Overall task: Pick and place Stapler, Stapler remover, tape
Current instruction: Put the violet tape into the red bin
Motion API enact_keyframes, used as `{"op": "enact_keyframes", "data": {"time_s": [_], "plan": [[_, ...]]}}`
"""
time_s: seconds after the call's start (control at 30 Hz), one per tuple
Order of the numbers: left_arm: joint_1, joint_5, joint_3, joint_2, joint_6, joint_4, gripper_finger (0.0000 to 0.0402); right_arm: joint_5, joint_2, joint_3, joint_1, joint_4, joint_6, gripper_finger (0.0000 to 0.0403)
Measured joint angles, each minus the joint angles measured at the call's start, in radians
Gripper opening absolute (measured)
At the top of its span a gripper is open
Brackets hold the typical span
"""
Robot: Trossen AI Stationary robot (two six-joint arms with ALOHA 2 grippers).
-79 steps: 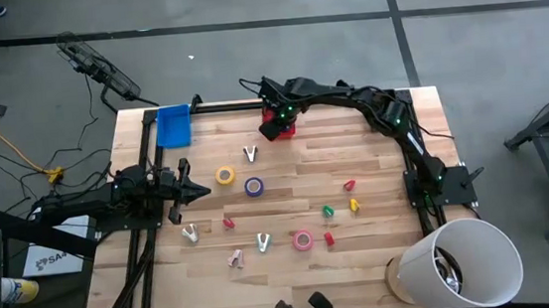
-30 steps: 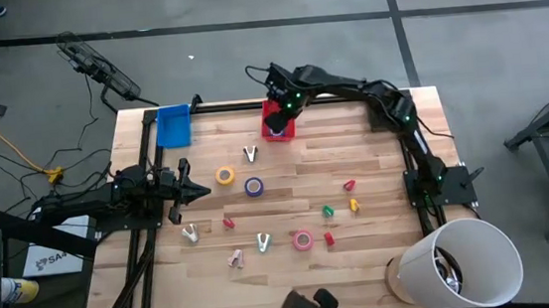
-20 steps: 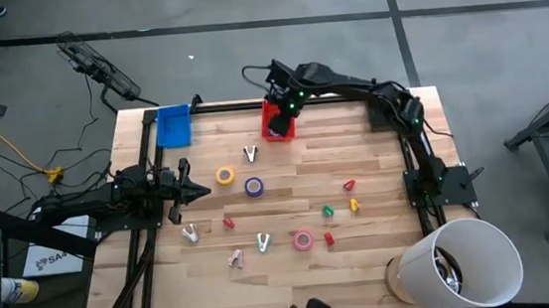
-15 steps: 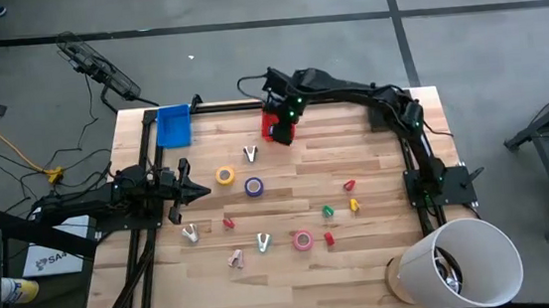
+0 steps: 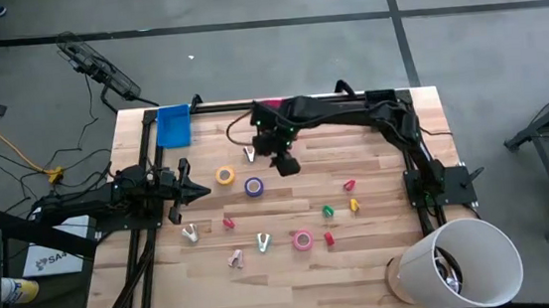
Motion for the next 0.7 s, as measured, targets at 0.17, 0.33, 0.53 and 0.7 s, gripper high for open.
{"op": "enact_keyframes", "data": {"time_s": [0.17,0.33,0.53,0.7], "plan": [[0.000,0.000,0.000,0.000,0.000,0.000,0.0001,-0.007,0.000,-0.031,0.045,0.067,-0.053,0.0167],[0.000,0.000,0.000,0.000,0.000,0.000,0.0001,-0.008,0.000,-0.097,0.081,0.186,-0.109,0.0169],[0.000,0.000,0.000,0.000,0.000,0.000,0.0001,-0.008,0.000,-0.215,0.109,0.405,-0.099,0.0166],[0.000,0.000,0.000,0.000,0.000,0.000,0.0001,-0.007,0.000,-0.323,0.123,0.558,-0.096,0.0169]]}}
